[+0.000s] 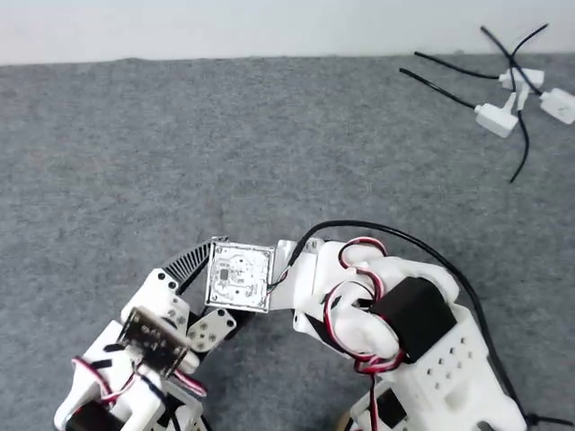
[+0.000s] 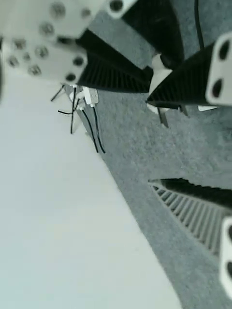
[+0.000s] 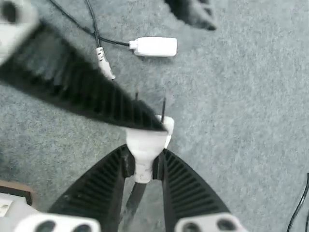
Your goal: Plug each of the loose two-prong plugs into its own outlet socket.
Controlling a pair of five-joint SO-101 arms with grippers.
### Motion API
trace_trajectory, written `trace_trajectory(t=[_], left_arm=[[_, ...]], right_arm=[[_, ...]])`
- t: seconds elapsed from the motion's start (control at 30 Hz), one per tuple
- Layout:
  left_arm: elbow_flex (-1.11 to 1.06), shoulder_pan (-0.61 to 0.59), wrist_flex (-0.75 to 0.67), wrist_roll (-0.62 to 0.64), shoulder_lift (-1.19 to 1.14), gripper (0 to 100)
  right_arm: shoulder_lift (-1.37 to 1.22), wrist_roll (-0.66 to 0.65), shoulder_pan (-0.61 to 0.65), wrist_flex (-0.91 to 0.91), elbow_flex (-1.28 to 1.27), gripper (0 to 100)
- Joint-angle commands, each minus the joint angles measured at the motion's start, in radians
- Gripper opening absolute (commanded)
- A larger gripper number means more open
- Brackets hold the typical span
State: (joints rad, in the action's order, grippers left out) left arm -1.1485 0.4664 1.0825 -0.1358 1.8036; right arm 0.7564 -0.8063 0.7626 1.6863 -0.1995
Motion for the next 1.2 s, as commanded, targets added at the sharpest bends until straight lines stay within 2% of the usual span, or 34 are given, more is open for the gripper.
trace_trajectory(t=[0.0,0.37,0.77,0.93,1.03,1.17], left_arm=[[-0.065,0.009,-0.023,-0.009,0.014,24],[-0.231,0.008,-0.066,-0.008,0.015,24],[-0.245,0.006,-0.068,-0.008,0.015,24],[-0.245,-0.121,-0.081,0.014,0.015,24],[-0.255,-0.203,-0.124,0.078,0.015,24],[-0.331,-0.258,-0.219,0.094,0.015,24]], right_arm=[[0.007,0.040,0.045,0.005,0.057,0.9],[0.007,0.046,0.056,0.062,0.098,0.9],[0.005,0.049,0.050,0.065,0.091,0.9],[0.004,0.048,0.045,0.093,0.091,0.9],[-0.005,0.048,0.005,0.090,0.091,0.9],[-0.016,0.041,-0.024,0.087,0.048,0.9]])
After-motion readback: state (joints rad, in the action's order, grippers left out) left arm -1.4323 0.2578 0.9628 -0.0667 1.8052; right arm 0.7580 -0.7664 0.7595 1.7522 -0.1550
